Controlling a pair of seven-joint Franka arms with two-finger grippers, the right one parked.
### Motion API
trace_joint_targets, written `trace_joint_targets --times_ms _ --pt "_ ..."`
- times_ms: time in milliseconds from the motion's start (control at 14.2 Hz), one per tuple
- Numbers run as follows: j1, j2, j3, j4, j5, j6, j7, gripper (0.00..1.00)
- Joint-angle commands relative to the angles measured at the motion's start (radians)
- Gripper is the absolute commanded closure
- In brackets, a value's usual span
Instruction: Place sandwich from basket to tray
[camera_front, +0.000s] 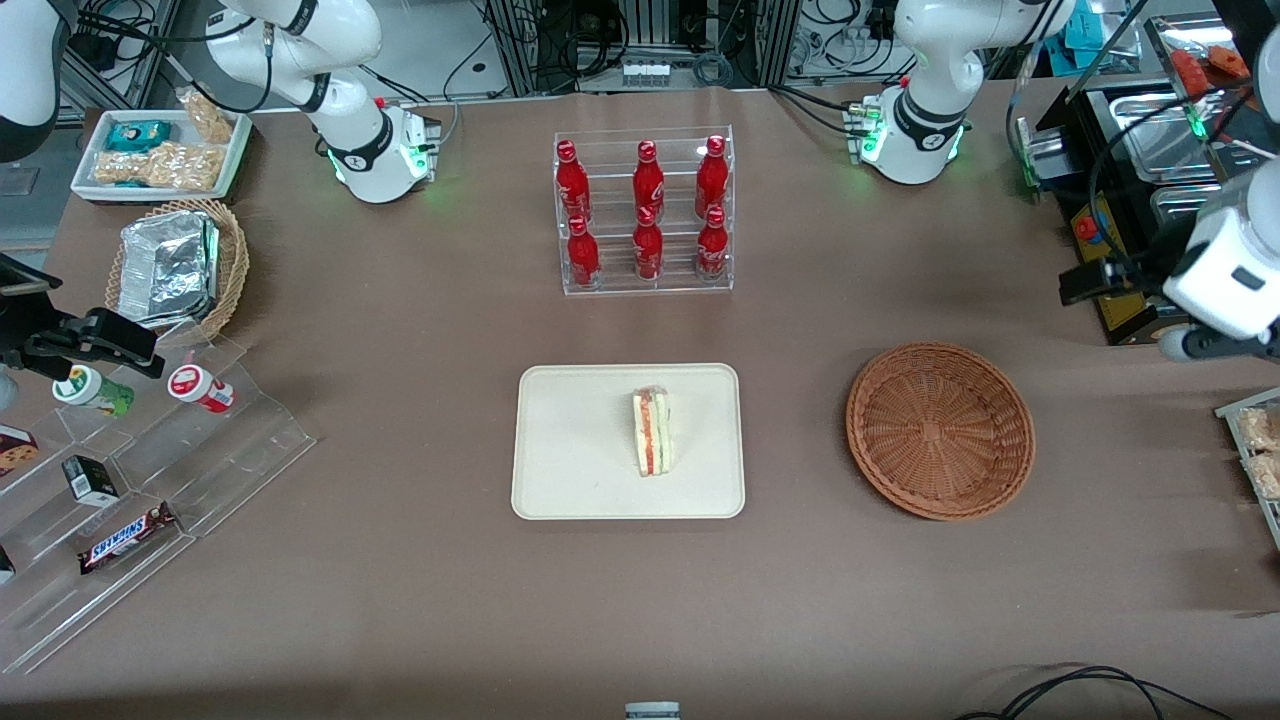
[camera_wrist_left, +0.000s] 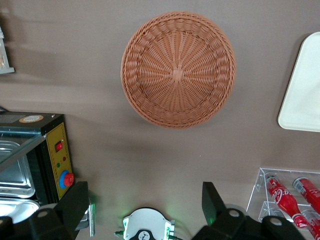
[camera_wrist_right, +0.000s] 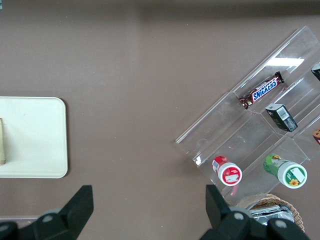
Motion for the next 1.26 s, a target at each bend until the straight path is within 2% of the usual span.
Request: trace_joint_targets --times_ms 0,1193 --pt "0.008 -0.054 -0.005 -0.068 -0.01 0.035 0.007 0.0" --pt "0.006 -0.076 -0.005 -0.004 -0.039 0.038 0.021 0.0"
